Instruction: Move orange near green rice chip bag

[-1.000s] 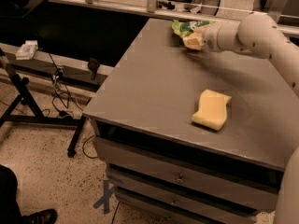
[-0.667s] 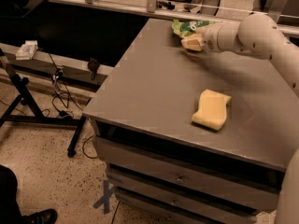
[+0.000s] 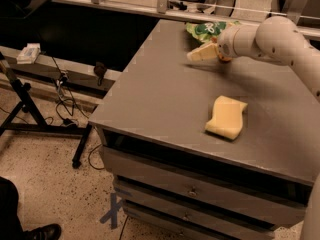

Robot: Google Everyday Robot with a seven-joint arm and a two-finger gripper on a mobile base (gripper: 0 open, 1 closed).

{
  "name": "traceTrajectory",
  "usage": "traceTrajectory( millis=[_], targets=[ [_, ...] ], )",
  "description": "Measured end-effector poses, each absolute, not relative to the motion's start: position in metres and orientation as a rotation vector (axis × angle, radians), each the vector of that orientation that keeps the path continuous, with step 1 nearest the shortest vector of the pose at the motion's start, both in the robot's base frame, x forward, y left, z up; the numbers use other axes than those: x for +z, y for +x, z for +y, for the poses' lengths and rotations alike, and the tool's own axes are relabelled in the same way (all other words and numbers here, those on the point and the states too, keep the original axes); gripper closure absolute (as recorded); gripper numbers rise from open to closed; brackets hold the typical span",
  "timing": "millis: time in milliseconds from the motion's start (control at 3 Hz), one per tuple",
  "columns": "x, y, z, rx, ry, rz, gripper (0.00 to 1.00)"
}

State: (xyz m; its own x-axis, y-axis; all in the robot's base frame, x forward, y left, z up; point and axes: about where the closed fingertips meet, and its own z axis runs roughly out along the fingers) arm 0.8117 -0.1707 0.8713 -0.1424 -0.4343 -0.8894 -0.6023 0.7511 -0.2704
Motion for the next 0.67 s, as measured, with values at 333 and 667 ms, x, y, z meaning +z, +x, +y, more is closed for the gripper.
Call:
traceTrajectory(
  millis=[333,667],
  targets=[
    [0.883,0.803,-0.176,0.172,-0.798,1.759,0.00],
    [0.898,0.792,-0.181,0.167,-0.778,1.739,0.00]
  ],
)
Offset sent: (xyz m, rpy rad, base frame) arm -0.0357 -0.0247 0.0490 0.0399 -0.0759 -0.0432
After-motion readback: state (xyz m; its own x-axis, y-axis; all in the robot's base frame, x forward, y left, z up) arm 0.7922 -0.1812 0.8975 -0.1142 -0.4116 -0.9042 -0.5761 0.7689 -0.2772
